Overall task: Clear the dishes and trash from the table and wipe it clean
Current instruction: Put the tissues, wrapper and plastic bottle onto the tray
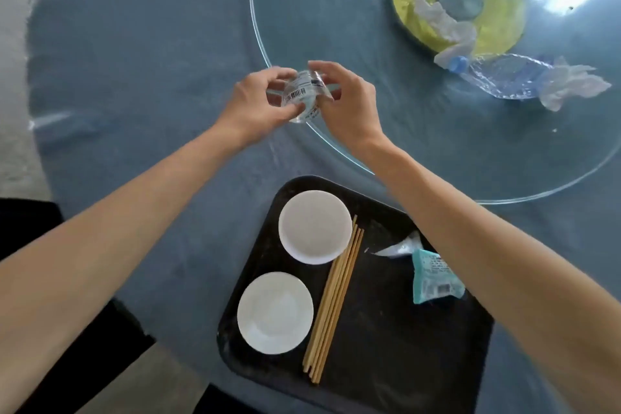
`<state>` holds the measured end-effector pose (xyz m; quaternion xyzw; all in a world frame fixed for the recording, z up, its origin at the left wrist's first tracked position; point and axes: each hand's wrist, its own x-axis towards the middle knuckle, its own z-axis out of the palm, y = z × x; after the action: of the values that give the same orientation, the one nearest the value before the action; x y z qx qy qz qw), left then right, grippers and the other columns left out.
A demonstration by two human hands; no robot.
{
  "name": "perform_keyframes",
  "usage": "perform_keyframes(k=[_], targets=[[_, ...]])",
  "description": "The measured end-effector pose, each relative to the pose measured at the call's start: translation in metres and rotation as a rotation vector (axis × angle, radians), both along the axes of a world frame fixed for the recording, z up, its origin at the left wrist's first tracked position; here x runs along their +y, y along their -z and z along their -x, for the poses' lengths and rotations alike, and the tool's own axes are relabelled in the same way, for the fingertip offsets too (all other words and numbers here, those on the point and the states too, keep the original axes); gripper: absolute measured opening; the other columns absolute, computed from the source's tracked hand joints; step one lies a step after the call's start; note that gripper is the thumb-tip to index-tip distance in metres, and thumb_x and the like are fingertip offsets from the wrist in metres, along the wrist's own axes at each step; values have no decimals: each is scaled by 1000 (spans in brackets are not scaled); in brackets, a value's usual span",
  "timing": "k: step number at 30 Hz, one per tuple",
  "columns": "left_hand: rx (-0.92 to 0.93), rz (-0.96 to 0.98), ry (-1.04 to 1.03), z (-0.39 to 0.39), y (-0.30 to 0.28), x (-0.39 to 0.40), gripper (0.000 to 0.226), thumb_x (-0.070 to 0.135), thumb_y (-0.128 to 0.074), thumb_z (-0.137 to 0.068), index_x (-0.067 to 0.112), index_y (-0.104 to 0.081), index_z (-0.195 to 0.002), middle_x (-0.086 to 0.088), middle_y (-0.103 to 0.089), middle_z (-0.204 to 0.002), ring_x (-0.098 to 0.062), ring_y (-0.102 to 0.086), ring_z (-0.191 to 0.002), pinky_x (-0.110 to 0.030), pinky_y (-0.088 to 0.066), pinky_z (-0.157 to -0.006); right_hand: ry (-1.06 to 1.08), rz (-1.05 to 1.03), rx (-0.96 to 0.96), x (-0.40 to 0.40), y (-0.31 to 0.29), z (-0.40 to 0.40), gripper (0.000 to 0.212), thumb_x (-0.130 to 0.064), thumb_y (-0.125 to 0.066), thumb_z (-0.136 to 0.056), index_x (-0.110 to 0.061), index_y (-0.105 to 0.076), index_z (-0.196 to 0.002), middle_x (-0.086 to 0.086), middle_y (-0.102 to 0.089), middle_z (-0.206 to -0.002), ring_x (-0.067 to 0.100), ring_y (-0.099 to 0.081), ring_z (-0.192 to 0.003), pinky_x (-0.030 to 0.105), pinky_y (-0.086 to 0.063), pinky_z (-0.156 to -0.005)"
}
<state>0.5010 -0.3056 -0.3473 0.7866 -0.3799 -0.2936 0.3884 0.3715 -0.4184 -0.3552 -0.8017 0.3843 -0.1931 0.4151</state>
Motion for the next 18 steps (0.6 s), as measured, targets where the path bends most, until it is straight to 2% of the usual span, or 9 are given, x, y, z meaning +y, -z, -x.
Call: perform_keyframes(k=[2, 4, 8, 11, 13, 15, 17, 18], targets=[[22, 57, 64, 22, -18, 4, 57, 28, -82, -84, 26, -60, -136, 11, -69, -108, 10, -66, -83, -2, -46, -69, 49, 70, -40, 8, -19, 38, 48, 6, -66, -86, -16, -73, -128, 5, -75, -118, 14, -72, -98, 31, -60, -89], [64, 121, 161, 50, -32, 10, 59, 32, -83, -83, 34, -59, -136, 16, -69, -106, 2, -70, -90, -6, -49, -70, 96, 129, -65, 21, -33, 83, 49, 8, -68, -86, -14, -71, -129, 6, -74, -118, 11, -71, -97, 20, -59, -81], [171, 218, 370, 119, -30, 32, 54, 34, -84, -83, 30, -65, -133, 0, -68, -114, -13, -72, -99, -26, -60, -85, 194, 182, -37, 60, -43, 174, 48, 3, -75, -90, -13, -66, -134, 8, -72, -118, 11, -71, -98, 12, -58, -77], [164, 175, 459, 165, -5, 52, 57, 30, -86, -80, 25, -66, -133, -4, -64, -113, -11, -67, -100, -27, -60, -86, 289, 87, 25, 94, -21, 228, 52, 2, -76, -90, -15, -62, -138, 6, -72, -117, 9, -72, -88, 16, -60, -76], [69, 128, 522, 191, 16, 65, 57, 30, -86, -80, 25, -65, -133, -4, -61, -110, -13, -63, -98, -29, -59, -83, 339, 18, 118, 116, 1, 253, 58, 3, -76, -88, -17, -60, -140, 5, -70, -118, 4, -67, -83, 14, -58, -75], [-31, 93, 606, 211, 36, 77, 58, 29, -84, -83, 26, -62, -137, -3, -58, -112, -13, -59, -99, -30, -58, -83, 359, 3, 219, 135, 24, 270, 61, 2, -77, -87, -18, -59, -142, 5, -69, -119, 8, -67, -91, 22, -60, -84], [-135, 56, 662, 225, 52, 87, 57, 29, -80, -86, 28, -58, -139, -1, -54, -114, -13, -57, -100, -31, -58, -84, 336, 17, 285, 150, 42, 278, 57, -5, -78, -88, -19, -60, -141, 6, -66, -124, 20, -65, -109, 36, -58, -95], [-186, 36, 675, 231, 58, 90, 57, 30, -79, -88, 28, -57, -140, -2, -54, -114, -14, -57, -101, -32, -58, -84, 320, 20, 307, 156, 49, 281, 55, -9, -78, -90, -20, -60, -141, 5, -63, -126, 23, -64, -113, 39, -58, -95]])
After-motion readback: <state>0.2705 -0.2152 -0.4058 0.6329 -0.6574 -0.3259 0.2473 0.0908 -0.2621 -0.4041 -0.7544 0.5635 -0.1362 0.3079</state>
